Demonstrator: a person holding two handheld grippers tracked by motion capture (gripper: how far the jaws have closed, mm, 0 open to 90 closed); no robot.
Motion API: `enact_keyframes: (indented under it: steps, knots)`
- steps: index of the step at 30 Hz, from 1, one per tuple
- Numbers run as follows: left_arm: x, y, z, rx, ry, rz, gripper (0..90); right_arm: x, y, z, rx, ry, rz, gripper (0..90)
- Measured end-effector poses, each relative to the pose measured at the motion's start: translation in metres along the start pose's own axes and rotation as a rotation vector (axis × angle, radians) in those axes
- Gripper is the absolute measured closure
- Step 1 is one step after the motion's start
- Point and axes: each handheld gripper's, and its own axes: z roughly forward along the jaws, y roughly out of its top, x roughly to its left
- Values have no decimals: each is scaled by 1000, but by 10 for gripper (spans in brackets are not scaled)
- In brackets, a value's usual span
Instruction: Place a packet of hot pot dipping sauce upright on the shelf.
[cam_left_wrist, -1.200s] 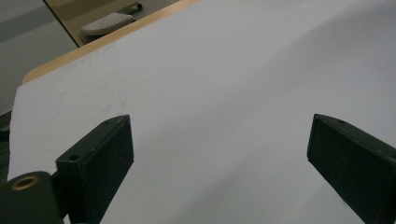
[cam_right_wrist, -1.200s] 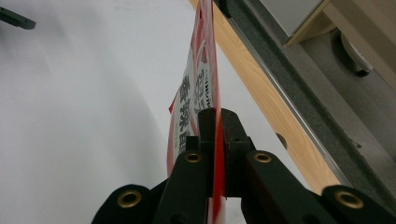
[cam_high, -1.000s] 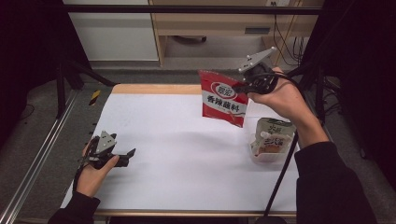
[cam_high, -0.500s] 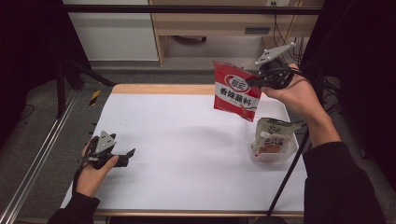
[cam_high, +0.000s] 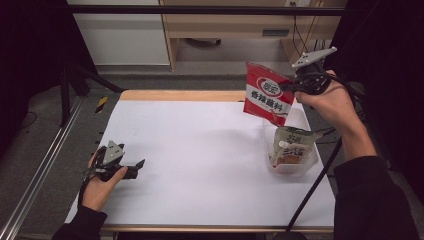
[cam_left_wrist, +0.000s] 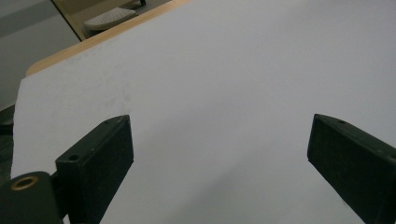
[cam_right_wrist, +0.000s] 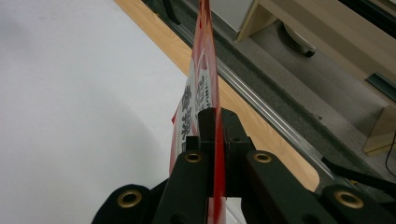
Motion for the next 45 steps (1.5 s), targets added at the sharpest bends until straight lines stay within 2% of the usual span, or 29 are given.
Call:
enact_keyframes:
  steps: [17, 25, 45]
  knots:
    - [0, 0, 0, 2, -3, 4, 69, -22, -45, -19, 27, -58, 90, 900]
    - [0, 0, 0, 1, -3, 5, 69, -28, -56, -24, 39, -71, 111, 900]
    - [0, 0, 0, 3, -10, 8, 69, -25, -71, 9, 63, -56, 136, 900]
